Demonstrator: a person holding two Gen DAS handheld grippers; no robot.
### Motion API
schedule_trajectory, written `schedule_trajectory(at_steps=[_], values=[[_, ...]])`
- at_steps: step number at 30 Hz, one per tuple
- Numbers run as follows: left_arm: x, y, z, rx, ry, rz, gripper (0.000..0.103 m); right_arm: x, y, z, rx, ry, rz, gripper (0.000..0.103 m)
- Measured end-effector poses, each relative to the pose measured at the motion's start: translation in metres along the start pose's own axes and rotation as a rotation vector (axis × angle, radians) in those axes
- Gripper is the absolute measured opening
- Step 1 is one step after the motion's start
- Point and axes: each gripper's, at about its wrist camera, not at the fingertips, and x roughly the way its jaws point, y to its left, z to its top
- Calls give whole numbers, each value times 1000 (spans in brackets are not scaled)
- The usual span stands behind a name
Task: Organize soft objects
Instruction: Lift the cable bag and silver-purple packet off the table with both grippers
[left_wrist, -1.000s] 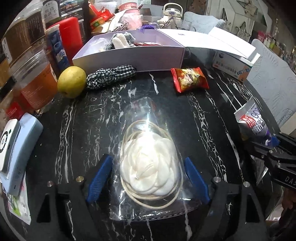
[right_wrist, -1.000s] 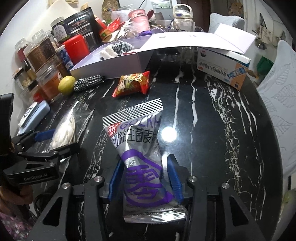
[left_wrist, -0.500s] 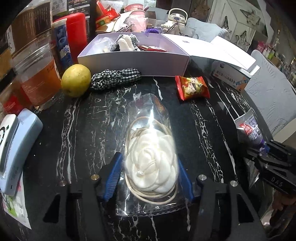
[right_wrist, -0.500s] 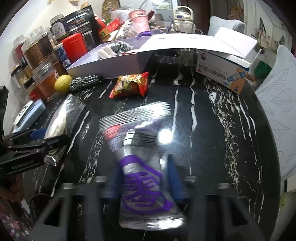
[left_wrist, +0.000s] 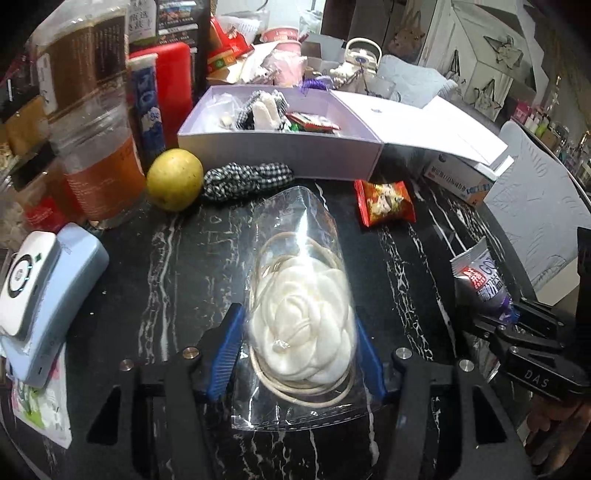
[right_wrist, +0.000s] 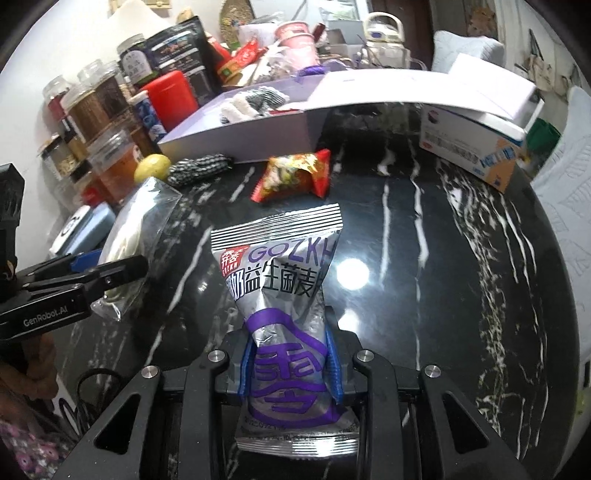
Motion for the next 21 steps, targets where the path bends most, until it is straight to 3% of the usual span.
schedule_trajectory(at_steps=[9,21], values=[[-34,2,3,-10,-88,42,57,-9,22,11,-50,-38,104,31],[-64,3,16,6,-178,23,57,-29,47,30,-104,-104,173,31]])
